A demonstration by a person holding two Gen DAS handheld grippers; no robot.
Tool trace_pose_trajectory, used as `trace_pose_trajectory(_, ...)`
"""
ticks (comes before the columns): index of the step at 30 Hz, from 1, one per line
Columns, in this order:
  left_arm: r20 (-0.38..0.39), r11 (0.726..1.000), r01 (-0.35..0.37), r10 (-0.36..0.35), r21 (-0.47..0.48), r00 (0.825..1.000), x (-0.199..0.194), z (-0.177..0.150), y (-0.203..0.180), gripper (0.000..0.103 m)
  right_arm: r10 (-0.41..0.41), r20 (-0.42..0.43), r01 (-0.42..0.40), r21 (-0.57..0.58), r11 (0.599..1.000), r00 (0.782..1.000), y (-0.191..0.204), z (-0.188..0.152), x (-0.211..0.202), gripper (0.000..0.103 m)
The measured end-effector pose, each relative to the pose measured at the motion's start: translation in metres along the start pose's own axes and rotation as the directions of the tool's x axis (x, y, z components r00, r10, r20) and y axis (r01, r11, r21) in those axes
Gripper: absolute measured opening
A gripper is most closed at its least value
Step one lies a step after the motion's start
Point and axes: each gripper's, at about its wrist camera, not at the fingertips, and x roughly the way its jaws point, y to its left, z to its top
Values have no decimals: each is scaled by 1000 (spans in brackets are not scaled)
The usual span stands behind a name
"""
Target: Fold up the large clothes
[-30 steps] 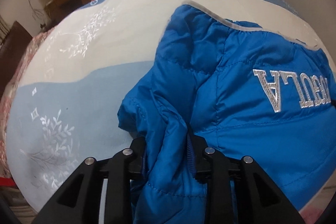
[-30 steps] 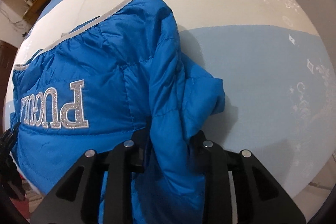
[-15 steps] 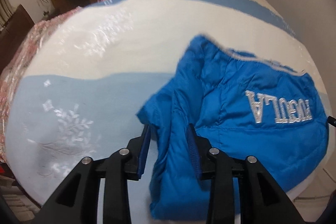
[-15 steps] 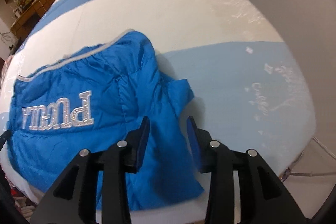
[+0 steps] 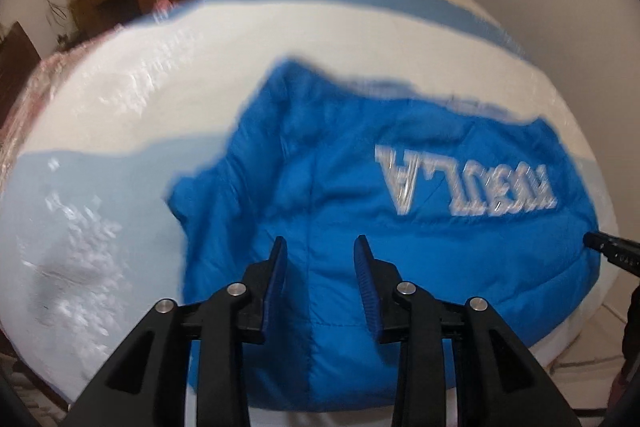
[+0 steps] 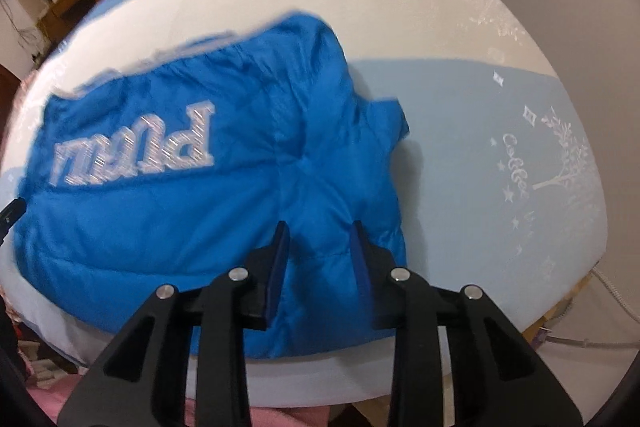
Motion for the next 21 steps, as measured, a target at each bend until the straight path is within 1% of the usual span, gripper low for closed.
trace_pose_trajectory(1, -23, 1000, 2, -2, -10, 1000, 13, -6, 2, 36, 13, -22, -13, 1, 1000, 1000, -2, -2, 9, 30)
trace_pose_trajectory(4, 9, 1000, -5, 5, 21, 1000, 20, -16, 0, 36, 40, -33, -40, -11, 999, 999, -4, -7, 26, 29)
trace_pose_trajectory(6, 10, 1000, -8, 8, 8, 1000, 20, -17, 0, 36, 36, -31, -37, -25, 999, 999, -3, -8, 29, 29)
trace_pose_trajectory(8, 3, 1000, -7, 7, -19, 1000, 21, -15, 0, 36, 34, -33, -35, -38, 999, 999, -3, -6, 26, 29)
trace_pose_trajectory(10, -15, 998, -32, 31, -51, 999, 17, -13, -3, 36, 36, -38, -37, -33, 999, 999, -5, -7, 17, 29)
trace_pose_trajectory(12, -31, 996, -75, 73, -56, 997, 7, -13, -12, 38, 34, -18, -35, -43, 998, 999, -6, -9, 2, 29)
trace_pose_trajectory(13, -30, 995, -83, 81, -54, 996, 2, -14, -19, 39, 30, -6, -30, -51, 998, 1000, -7, -11, -6, 29)
trace_pose_trajectory(15, -25, 996, -75, 74, -48, 997, -5, -17, -32, 40, 31, -6, -32, -48, 998, 999, -10, -14, -14, 29)
trace_pose_trajectory(18, -37, 995, -92, 91, -26, 995, -5, -23, -47, 40, 22, -23, -24, -69, 997, 999, -13, -17, -12, 29)
trace_pose_trajectory(21, -70, 994, -103, 101, -34, 992, 7, -29, -50, 40, 39, -62, -43, -69, 997, 997, -16, -18, 4, 29)
